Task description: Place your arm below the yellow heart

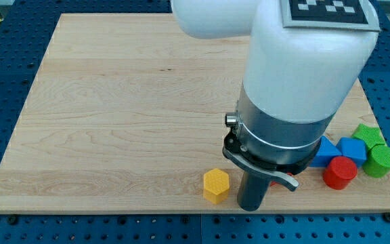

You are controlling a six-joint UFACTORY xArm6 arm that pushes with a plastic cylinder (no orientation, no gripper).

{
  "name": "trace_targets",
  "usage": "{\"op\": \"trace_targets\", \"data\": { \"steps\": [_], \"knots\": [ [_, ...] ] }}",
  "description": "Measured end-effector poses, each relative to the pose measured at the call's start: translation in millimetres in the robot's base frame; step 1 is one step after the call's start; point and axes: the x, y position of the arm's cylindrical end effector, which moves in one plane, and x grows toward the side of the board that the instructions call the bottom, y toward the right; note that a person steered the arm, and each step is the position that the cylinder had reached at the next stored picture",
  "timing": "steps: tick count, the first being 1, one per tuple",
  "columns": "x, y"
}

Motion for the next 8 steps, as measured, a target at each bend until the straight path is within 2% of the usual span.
{"op": "trace_targets", "data": {
  "steps": [8],
  "knots": [
    [0.0, 14.7]
  ]
}}
